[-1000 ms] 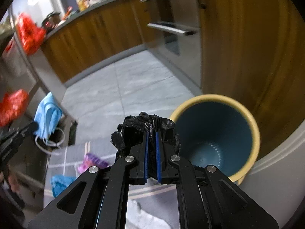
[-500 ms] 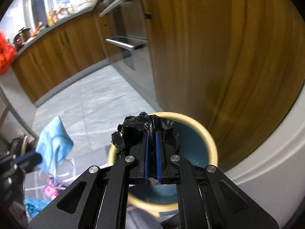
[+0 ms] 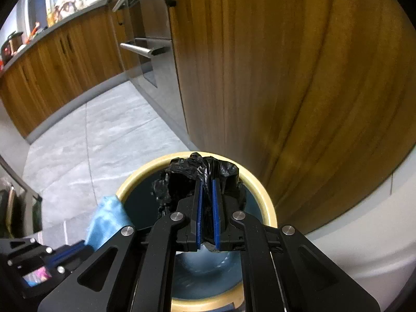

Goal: Collect trash
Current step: 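Carry both items over the teal bin and open both tools to drop them, then move both tools back toward the remaining trash on the mat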

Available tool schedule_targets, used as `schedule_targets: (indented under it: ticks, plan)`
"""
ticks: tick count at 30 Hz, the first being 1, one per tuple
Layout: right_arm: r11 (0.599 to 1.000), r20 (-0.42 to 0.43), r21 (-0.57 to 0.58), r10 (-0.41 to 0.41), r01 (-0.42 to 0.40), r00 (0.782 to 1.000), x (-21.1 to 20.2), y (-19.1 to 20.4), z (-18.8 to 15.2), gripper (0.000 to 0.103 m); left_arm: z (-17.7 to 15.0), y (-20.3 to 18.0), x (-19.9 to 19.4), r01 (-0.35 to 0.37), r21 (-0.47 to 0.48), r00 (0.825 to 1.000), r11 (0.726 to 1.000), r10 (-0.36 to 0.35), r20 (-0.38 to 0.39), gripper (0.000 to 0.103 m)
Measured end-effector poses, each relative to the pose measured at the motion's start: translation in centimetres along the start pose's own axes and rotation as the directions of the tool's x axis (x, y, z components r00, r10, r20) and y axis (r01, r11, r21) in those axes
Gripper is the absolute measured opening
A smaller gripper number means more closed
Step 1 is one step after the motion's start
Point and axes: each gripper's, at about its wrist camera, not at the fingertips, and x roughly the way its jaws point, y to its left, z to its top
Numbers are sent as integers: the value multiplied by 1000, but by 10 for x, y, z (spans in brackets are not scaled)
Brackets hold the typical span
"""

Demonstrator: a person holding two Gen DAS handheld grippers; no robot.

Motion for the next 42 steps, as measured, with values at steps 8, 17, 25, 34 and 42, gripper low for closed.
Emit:
schedule_targets:
  ticks: [8, 17, 25, 34, 42]
  plan:
    - [1000, -3, 18, -11, 11, 1000, -1, -9, -2, 9, -6, -9, 14, 3, 7, 1000, 1000, -3, -13, 2]
    - [999, -6, 31, -7, 8, 1000, 3, -11, 2, 31, -11, -9, 9, -3, 10, 1000, 1000, 3, 0, 15]
    - [999, 24, 32, 6, -7, 1000, -7, -9, 4, 56, -24, 9, -26, -20, -62, 998, 998, 24, 62, 48]
    - [999, 132, -8, 54, -54, 990, -51, 9, -2, 98, -59, 34, -76, -124, -139, 985, 982, 140, 105, 93]
    - [997, 169, -41, 77, -71, 983, -96, 35, -12, 98, -77, 44, -124, -178, -158, 972, 971, 199, 127, 97]
